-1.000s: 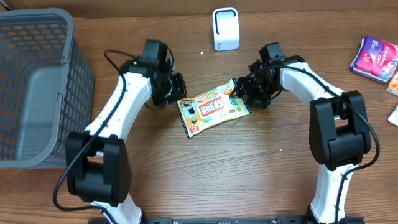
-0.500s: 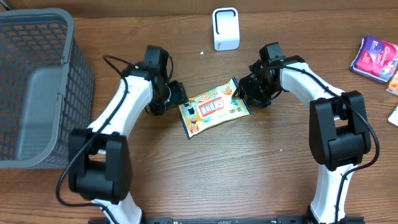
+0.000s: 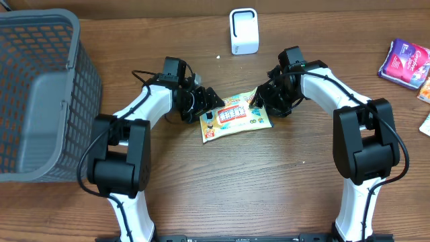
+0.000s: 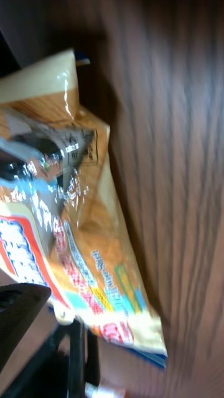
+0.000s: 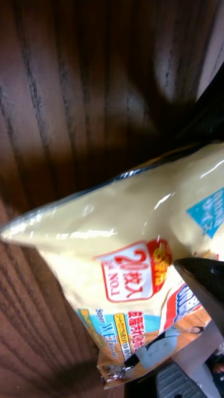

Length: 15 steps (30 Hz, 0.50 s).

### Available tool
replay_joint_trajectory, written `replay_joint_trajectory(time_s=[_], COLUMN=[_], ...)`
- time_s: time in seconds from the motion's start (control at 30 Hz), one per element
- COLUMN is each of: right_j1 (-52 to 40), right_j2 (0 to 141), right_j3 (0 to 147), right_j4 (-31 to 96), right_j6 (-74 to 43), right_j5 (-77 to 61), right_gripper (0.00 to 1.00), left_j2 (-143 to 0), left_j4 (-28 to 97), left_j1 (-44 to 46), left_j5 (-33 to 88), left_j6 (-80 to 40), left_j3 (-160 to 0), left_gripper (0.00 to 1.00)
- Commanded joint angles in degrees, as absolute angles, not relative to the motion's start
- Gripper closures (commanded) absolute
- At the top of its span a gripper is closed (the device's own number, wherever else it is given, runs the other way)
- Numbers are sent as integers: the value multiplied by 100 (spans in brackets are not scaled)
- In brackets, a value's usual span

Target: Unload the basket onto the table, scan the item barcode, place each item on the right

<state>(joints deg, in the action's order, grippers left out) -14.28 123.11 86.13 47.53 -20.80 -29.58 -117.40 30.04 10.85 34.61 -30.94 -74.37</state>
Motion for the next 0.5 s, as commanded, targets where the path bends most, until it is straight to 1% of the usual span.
replay_joint_trajectory(time_s=[0.0,0.07,0.1,0.17,0.27,0.3,0.33,0.47], right_j1=[-1463,-1481,-1533,-1588,-1712,-1754,-1785,-1804], right_j2=[12346,12346,12346,12346,12346,12346,12346,12346], right_j3=[8549,8549,8549,8549,8549,8549,8549,8552], right_j4=[4770,4788,4783,4766,4709,4692,4676,4668], right_j6=[-2062,-2062,-2062,-2062,-2086,-2086,-2084,-2080], right_j5=[-2978,-3015,-3013,-3013,-3013,-3011,-3011,-3009], right_gripper=[40,41,41,41,41,41,41,41], left_j2=[-12521,-12591,-12593,-12593,-12593,-12593,-12593,-12586], left_j4=[2790,2707,2683,2648,2644,2630,2630,2698], left_j1=[1118,1118,1125,1133,1151,1160,1164,1146], left_j5=[4029,4056,4051,4053,4047,4047,4047,4053], left_j6=[-2978,-2980,-2980,-2985,-3002,-3002,-3002,-3002], left_j3=[-7242,-7242,-7242,-7242,-7242,-7242,-7242,-7262], left_gripper=[37,45,53,64,74,81,96,96])
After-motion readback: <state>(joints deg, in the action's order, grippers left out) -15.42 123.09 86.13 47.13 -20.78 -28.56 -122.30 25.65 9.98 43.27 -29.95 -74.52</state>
